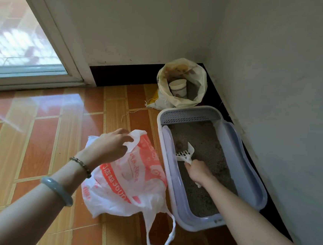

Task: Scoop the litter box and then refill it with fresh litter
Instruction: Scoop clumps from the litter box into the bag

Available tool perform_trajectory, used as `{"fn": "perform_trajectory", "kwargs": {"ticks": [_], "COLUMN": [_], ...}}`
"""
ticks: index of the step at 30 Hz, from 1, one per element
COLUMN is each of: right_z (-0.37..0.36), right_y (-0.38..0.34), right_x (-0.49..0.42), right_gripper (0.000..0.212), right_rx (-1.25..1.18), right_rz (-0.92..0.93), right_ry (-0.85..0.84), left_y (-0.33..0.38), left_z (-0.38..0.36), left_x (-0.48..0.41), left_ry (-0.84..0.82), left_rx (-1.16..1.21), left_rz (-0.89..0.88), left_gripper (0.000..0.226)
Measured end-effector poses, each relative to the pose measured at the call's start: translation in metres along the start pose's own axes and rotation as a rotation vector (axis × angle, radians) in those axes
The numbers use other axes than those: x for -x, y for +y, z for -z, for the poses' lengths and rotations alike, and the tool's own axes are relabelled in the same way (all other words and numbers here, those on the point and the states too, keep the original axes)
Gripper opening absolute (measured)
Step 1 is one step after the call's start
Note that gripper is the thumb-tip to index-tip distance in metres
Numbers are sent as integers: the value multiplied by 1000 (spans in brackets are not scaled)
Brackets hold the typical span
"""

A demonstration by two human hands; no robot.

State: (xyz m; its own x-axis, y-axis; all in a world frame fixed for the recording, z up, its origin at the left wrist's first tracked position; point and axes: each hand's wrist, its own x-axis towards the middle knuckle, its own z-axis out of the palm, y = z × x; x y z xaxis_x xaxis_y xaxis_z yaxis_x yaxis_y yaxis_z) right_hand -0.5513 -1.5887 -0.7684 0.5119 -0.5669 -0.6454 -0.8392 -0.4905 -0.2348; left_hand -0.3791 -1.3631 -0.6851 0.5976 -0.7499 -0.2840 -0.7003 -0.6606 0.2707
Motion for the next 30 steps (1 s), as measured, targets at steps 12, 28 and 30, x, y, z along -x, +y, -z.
{"fn": "perform_trajectory", "kwargs": {"ticks": [12, 28, 30], "right_z": [32, 92, 96], "right_y": [50, 62, 62], "right_x": [21, 76, 80], "right_gripper": [27, 30, 30], "right_rx": [13, -106, -35], "right_rz": [169, 230, 243], "right_ry": [168, 245, 266], "left_y": [-6, 0, -1], "left_z": [-8, 34, 42], "left_x": [14, 40, 46], "left_ry": [48, 145, 201], "left_rx": [-82, 186, 412], "left_rz": [45, -108, -85], "left_gripper": [32, 68, 72]}}
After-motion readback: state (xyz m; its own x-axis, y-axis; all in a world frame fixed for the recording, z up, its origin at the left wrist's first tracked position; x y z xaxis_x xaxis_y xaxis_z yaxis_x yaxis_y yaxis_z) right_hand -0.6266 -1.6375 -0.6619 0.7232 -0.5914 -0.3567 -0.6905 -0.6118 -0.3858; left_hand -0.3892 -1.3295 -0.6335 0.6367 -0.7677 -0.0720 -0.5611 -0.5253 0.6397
